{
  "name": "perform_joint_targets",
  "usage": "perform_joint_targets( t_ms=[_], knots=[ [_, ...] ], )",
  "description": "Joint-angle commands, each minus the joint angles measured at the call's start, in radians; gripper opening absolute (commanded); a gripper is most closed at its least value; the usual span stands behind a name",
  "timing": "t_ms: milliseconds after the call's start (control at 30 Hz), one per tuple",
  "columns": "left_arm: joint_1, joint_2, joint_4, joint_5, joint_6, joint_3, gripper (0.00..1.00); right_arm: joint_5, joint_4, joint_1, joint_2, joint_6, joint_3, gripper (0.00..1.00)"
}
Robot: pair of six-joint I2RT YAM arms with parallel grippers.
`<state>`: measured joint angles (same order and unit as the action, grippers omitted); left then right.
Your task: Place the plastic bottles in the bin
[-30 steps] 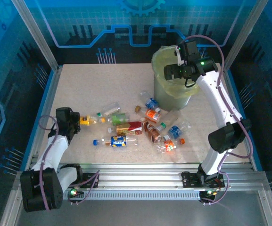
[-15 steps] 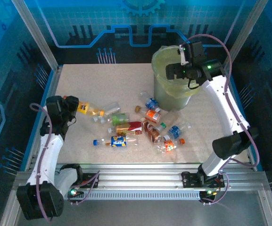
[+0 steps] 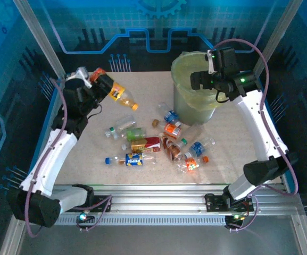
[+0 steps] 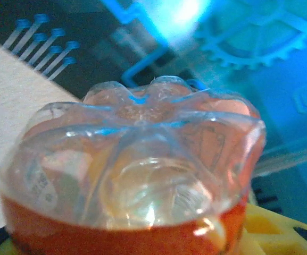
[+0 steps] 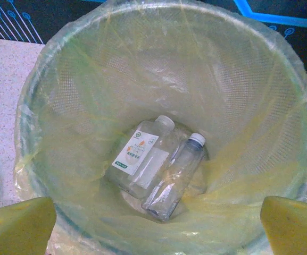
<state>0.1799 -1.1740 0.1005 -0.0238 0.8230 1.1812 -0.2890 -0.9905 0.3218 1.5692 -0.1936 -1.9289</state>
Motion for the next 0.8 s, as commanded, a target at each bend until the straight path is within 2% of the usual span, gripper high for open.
perform_joint_targets(
  t_ms=[0,333,567,767],
  knots=[
    [0.06,-0.063,-0.123,0.004,-0.082,0.115,0.32,-0.029,0.038,0.014,-0.052,-0.018,0.023,1.0],
    [0.24,-0.313,-0.26,0.027,-0.241,0.41,0.31,-0.103,0.112,0.004,-0.194,-0.083,0.177,1.0],
    [0.344,-0.558,-0.339,0.009,-0.416,0.667,0.3,-0.193,0.169,-0.005,-0.365,-0.205,0.409,1.0],
    [0.387,-0.765,-0.373,-0.023,-0.53,0.88,0.31,-0.229,0.187,-0.009,-0.494,-0.293,0.581,1.0]
  ],
)
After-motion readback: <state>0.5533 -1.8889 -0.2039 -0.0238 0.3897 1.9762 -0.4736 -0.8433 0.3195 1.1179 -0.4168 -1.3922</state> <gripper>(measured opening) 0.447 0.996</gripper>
